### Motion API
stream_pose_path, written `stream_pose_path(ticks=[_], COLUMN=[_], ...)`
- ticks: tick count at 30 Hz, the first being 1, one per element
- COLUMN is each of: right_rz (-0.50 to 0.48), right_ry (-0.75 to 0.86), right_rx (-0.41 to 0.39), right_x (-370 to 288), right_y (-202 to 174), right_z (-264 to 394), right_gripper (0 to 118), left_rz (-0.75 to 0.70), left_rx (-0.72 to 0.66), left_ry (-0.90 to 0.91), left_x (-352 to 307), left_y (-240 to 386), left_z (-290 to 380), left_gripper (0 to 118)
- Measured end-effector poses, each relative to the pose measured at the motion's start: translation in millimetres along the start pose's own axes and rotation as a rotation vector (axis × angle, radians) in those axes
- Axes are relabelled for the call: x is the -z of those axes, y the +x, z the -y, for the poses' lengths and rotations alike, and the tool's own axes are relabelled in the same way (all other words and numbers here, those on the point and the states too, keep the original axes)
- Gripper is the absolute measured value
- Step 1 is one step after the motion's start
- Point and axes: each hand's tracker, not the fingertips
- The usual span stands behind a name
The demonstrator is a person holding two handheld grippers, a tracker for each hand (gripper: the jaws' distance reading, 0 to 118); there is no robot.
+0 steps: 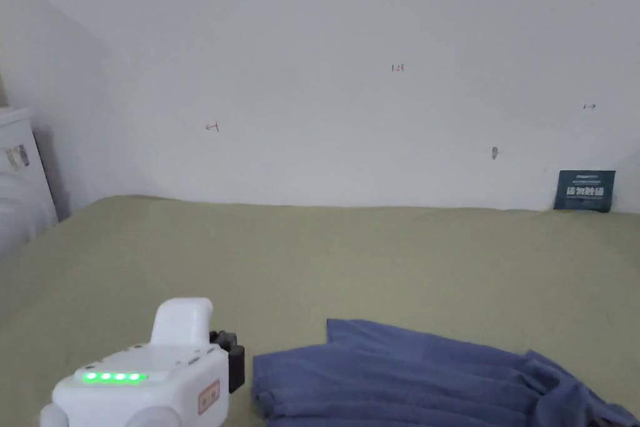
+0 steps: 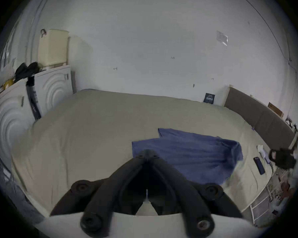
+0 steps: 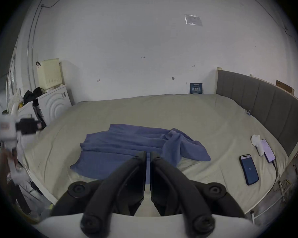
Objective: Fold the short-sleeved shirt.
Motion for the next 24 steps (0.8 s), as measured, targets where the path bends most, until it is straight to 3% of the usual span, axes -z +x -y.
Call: stream_pose_path(ticks=[4, 6, 7, 8, 9, 10, 11, 17, 19, 20, 22, 23, 24], right_rz=[0.012, 0.019, 0.022, 0.019, 0.018, 0.018, 0.020, 0.051, 0.054, 0.062, 0.081, 0.091, 0.102], right_ry=[-0.044, -0.076, -0.085, -0.099, -0.109, -0.117, -0.124, -0.129, -0.116, -0.111, -0.110, -0.112, -0.120], right_rx=[0.022, 0.033, 0.039, 0.040, 0.046, 0.059, 0.064, 0.091, 0.110, 0.117, 0.124, 0.131, 0.147], right_x=[28.0, 41.0, 45.5, 50.0, 54.1, 56.7, 58.9, 59.7, 57.4, 56.6, 55.9, 56.9, 59.5], right_y=[9.3, 13.4, 15.2, 17.8, 21.8, 24.8, 27.7, 43.9, 50.8, 53.7, 60.7, 65.8, 72.1], right_z=[-0.3, 1.2, 2.2, 3.4, 5.3, 6.2, 6.7, 8.4, 7.4, 6.7, 4.6, 3.5, 2.9], right_gripper=[8, 8, 9, 9, 9, 9, 9, 9, 9, 9, 9, 9, 9], left_rz=[0.048, 0.070, 0.086, 0.099, 0.083, 0.075, 0.063, -0.011, -0.021, -0.014, 0.037, 0.022, 0.026], left_rx=[0.036, -0.011, -0.036, -0.087, -0.127, -0.155, -0.168, -0.037, -0.046, -0.048, -0.033, -0.008, 0.002], left_ry=[-0.260, -0.414, -0.483, -0.528, -0.600, -0.659, -0.685, -0.723, -0.739, -0.724, -0.707, -0.694, -0.660], left_x=[103.5, 160.3, 183.2, 208.4, 229.7, 245.2, 256.4, 291.6, 292.9, 289.6, 281.0, 277.2, 276.3], left_y=[-14.3, -23.6, -27.7, -30.6, -33.2, -35.4, -35.2, -12.1, -5.1, -2.5, 3.0, 8.5, 5.7], left_z=[-54.6, -60.5, -58.5, -52.1, -44.8, -38.3, -32.0, -3.1, 6.3, 9.0, 14.4, 18.8, 16.6], left_gripper=[0, 2, 13, 37, 83, 107, 113, 111, 104, 89, 11, 0, 0])
